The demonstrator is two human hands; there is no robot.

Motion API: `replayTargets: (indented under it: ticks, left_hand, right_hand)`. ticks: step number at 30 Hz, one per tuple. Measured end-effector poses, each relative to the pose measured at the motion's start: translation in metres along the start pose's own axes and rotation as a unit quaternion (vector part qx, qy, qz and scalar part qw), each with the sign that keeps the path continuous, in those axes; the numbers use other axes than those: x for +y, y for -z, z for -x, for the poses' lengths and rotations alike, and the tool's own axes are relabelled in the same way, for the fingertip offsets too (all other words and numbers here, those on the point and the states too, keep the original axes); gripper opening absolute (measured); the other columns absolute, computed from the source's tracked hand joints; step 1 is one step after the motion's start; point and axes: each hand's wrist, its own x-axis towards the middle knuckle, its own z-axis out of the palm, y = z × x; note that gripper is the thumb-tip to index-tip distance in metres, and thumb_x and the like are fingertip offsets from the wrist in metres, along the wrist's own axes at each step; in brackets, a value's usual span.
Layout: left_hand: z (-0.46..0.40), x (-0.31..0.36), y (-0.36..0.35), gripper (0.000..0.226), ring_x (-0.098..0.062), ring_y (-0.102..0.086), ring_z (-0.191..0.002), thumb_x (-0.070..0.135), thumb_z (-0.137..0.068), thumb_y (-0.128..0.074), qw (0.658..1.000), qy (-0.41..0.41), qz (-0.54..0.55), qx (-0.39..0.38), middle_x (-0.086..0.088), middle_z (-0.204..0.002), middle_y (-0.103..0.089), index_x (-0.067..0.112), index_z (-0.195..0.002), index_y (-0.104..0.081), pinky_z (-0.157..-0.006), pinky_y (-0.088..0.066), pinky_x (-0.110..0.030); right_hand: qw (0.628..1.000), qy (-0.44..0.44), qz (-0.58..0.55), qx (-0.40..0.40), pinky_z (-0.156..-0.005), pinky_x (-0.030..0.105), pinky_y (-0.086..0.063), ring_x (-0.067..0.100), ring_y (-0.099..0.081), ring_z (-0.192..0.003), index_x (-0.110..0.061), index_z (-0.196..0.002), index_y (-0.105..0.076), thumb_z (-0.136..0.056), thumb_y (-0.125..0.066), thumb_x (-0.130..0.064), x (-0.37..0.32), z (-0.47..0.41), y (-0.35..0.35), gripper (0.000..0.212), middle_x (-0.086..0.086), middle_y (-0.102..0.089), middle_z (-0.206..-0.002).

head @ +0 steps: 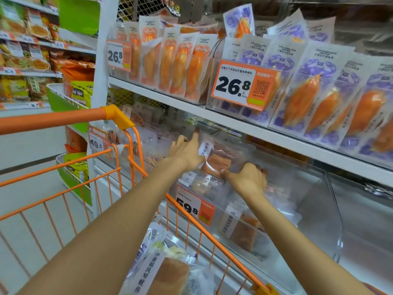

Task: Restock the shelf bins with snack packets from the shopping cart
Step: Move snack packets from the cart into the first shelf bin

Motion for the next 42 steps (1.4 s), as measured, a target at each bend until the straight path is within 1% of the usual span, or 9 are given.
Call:
replayTargets:
  ticks: [3, 6, 19, 25, 28, 32, 35, 38, 42]
  left_hand:
    - [0.003, -0.005, -0.002, 0.077, -0.028, -0.022, -0.136, 0.039, -0.087, -0.063, 0.994, -0.055, -0.021, 0.092, -0.007, -0.147, -0.027, 0.016, -0.147, -0.020, -0.104, -0.030, -0.041]
    - [-0.001, -0.006, 0.000, 0.062, -0.025, -0.021, -0.138, 0.032, -0.091, -0.054, 0.995, -0.083, -0.043, 0.034, -0.002, -0.148, -0.031, 0.016, -0.144, -0.026, -0.103, -0.031, -0.043]
    - [-0.007, -0.002, -0.008, 0.077, -0.022, -0.010, -0.146, 0.024, -0.092, -0.043, 0.997, -0.027, 0.041, -0.058, 0.004, -0.160, -0.006, 0.026, -0.153, 0.003, -0.115, -0.022, -0.045]
    - [-0.008, -0.002, -0.001, 0.078, -0.024, -0.014, -0.145, 0.023, -0.091, -0.051, 0.996, -0.046, 0.061, -0.045, 0.000, -0.159, -0.011, 0.021, -0.153, -0.005, -0.115, -0.025, -0.044]
    - [-0.007, -0.004, 0.001, 0.078, -0.023, -0.013, -0.144, 0.027, -0.091, -0.055, 0.997, -0.060, 0.046, -0.019, 0.001, -0.158, -0.011, 0.023, -0.153, -0.009, -0.114, -0.027, -0.043]
    - [0.000, -0.003, -0.002, 0.055, -0.024, -0.034, -0.134, 0.038, -0.094, -0.055, 0.991, -0.093, 0.008, 0.100, 0.000, -0.144, -0.040, 0.024, -0.144, -0.036, -0.100, -0.039, -0.040]
    - [0.003, -0.004, -0.002, 0.041, -0.025, -0.041, -0.125, 0.037, -0.093, -0.058, 0.983, -0.069, 0.001, 0.170, -0.002, -0.130, -0.052, 0.023, -0.131, -0.050, -0.093, -0.041, -0.037]
    - [0.004, -0.011, -0.003, 0.031, -0.024, -0.044, -0.121, 0.036, -0.089, -0.064, 0.980, -0.003, 0.056, 0.190, 0.000, -0.129, -0.051, 0.028, -0.118, -0.060, -0.084, -0.043, -0.034]
    - [0.004, -0.017, -0.004, 0.027, -0.021, -0.061, -0.099, 0.036, -0.090, -0.063, 0.975, 0.012, 0.143, 0.168, 0.004, -0.110, -0.063, 0.028, -0.116, -0.059, -0.065, -0.041, -0.029]
  right_hand:
    - [0.997, 0.055, -0.042, 0.031, -0.100, 0.046, -0.043, 0.040, -0.041, -0.126, -0.020, -0.150, -0.018, -0.076, -0.077, -0.037, 0.003, 0.000, -0.001, 0.095, 0.020, -0.038, -0.139]
    - [0.990, 0.142, 0.023, 0.009, -0.106, 0.049, -0.037, 0.038, -0.026, -0.138, -0.028, -0.152, 0.005, -0.088, -0.064, -0.033, 0.003, 0.002, -0.010, 0.094, 0.015, -0.010, -0.155]
    - [0.981, 0.150, 0.117, -0.042, -0.110, 0.045, -0.026, 0.034, -0.014, -0.141, -0.025, -0.151, 0.002, -0.085, -0.061, -0.047, -0.001, -0.001, 0.006, 0.094, 0.010, 0.000, -0.157]
    - [0.984, 0.136, 0.091, -0.073, -0.107, 0.049, -0.032, 0.038, -0.021, -0.140, -0.031, -0.151, 0.010, -0.084, -0.065, -0.043, -0.004, 0.001, 0.010, 0.101, 0.009, 0.008, -0.158]
    - [0.988, 0.129, 0.056, -0.066, -0.101, 0.048, -0.042, 0.038, -0.027, -0.136, -0.031, -0.151, 0.003, -0.085, -0.064, -0.033, -0.002, 0.002, 0.015, 0.094, 0.008, 0.001, -0.157]
    - [0.993, 0.094, -0.054, 0.042, -0.086, 0.043, -0.046, 0.039, -0.050, -0.114, -0.016, -0.135, -0.029, -0.080, -0.074, -0.031, 0.005, 0.009, 0.013, 0.073, 0.012, -0.033, -0.134]
    - [0.988, -0.005, -0.156, -0.005, -0.081, 0.041, -0.049, 0.034, -0.059, -0.091, -0.001, -0.112, -0.052, -0.080, -0.072, -0.030, 0.011, 0.006, 0.005, 0.048, 0.014, -0.057, -0.108]
    - [0.980, -0.012, -0.197, 0.012, -0.081, 0.033, -0.052, 0.028, -0.066, -0.089, -0.015, -0.085, -0.068, -0.082, -0.070, -0.021, 0.012, 0.005, 0.006, 0.006, 0.011, -0.072, -0.093]
    - [0.978, 0.019, -0.194, 0.072, -0.072, 0.024, -0.045, 0.021, -0.067, -0.088, -0.018, -0.091, -0.076, -0.083, -0.070, -0.020, 0.008, 0.004, 0.010, 0.010, 0.004, -0.074, -0.089]
